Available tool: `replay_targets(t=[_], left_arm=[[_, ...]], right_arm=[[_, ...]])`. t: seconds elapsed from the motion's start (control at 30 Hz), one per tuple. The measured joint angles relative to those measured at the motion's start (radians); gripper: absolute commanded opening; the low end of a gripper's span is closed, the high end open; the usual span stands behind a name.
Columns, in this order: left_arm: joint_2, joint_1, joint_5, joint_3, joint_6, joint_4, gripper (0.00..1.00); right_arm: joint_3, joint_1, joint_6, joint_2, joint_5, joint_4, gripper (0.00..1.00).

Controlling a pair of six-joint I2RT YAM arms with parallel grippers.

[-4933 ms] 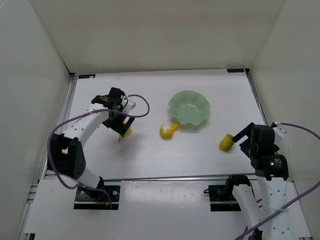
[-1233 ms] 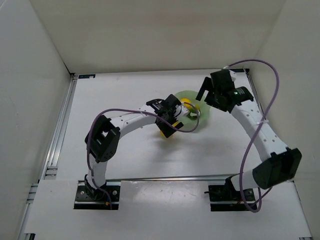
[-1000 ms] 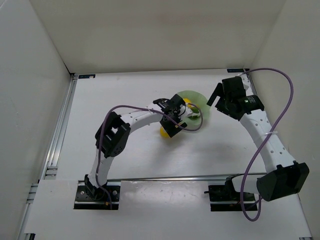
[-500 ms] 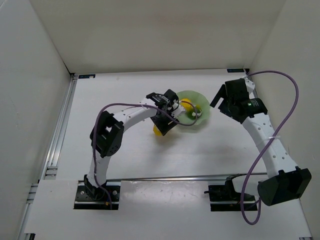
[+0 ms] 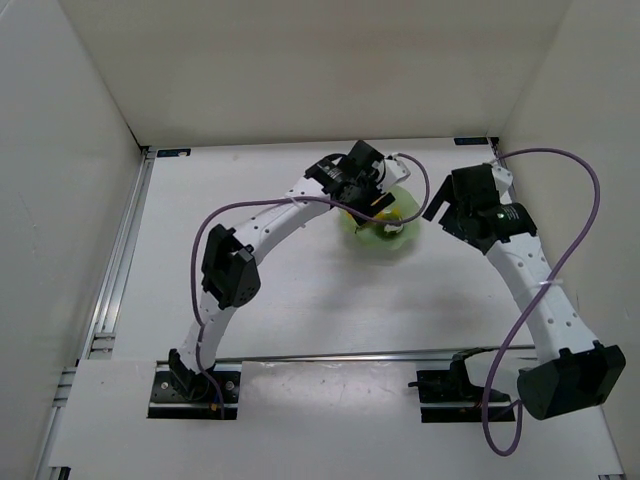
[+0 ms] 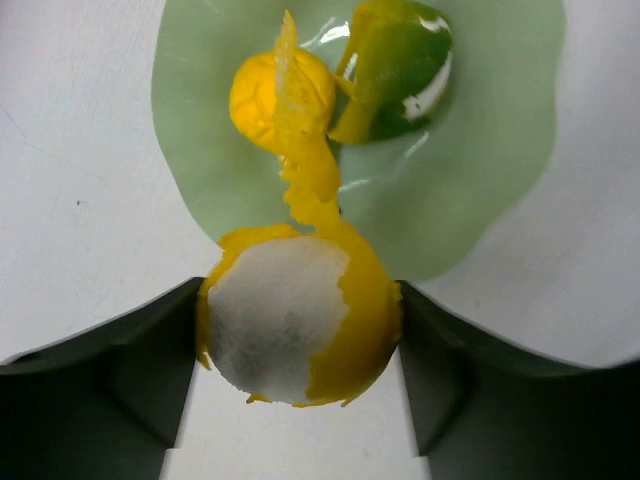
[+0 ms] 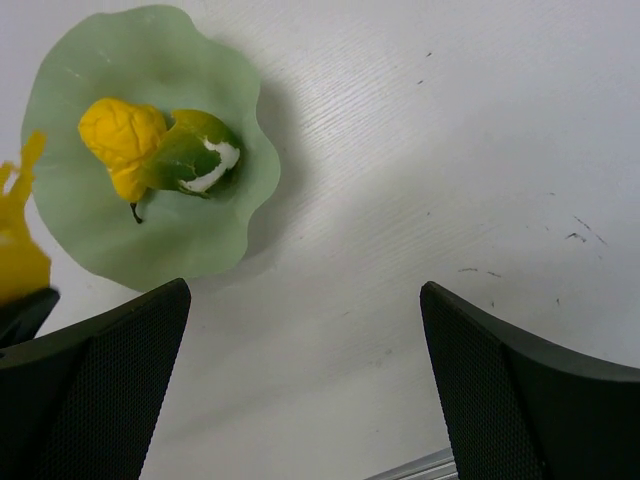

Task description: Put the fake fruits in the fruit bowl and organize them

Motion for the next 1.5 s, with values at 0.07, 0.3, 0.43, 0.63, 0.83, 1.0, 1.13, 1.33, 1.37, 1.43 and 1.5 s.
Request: replay_targets(t=[0.07, 0.3, 0.43, 0.63, 0.83, 1.0, 1.13, 1.33, 1.37, 1.43, 1.5], left_arm=[[0.051, -0.001, -0.02, 0.044, 0.0, 0.026, 1.0], [0.088, -0.003, -0.156, 0.065, -0.016, 0.052, 1.0], [-0.014, 0.015, -0.234, 0.001, -0.035, 0.067, 1.0], [-0.407, 0.237, -0.293, -0.335, -0.063, 0.106, 1.0], [-0.758, 0.585, -0.374, -0.767, -0.076, 0.124, 1.0], [-0.998, 0.818, -0.392, -1.117, -0.076, 0.093, 1.0], [-1.139, 1.029, -0.434, -1.326, -0.085, 0.083, 1.0], [-1.252, 1.139, -0.421, -1.511, -0.116, 0.048, 1.0], [-1.264, 1.143, -0.413, -1.529, -0.123, 0.045, 1.0], [-1.275, 1.153, -0.4, -1.549, -0.129, 0.037, 1.0], [-1.276, 1.178, -0.386, -1.552, -0.133, 0.031, 1.0]], right_arm=[[-0.011, -0.004, 0.0, -0.032, 0.011, -0.002, 1.0], [-0.046, -0.006, 0.011, -0.14, 0.048, -0.03, 1.0], [-0.068, -0.008, 0.025, -0.18, 0.065, -0.039, 1.0], [-0.104, -0.016, 0.026, -0.183, 0.068, -0.077, 1.0], [-0.257, -0.108, 0.028, -0.121, 0.012, -0.079, 1.0], [-0.354, -0.246, 0.024, -0.067, -0.084, -0.08, 1.0], [-0.352, -0.254, 0.008, -0.072, -0.11, -0.071, 1.0], [-0.322, -0.254, -0.031, -0.081, -0.132, -0.059, 1.0], [-0.322, -0.254, -0.033, -0.085, -0.138, -0.056, 1.0], [-0.322, -0.254, -0.037, -0.092, -0.148, -0.051, 1.0], [-0.323, -0.254, -0.04, -0.1, -0.159, -0.044, 1.0]])
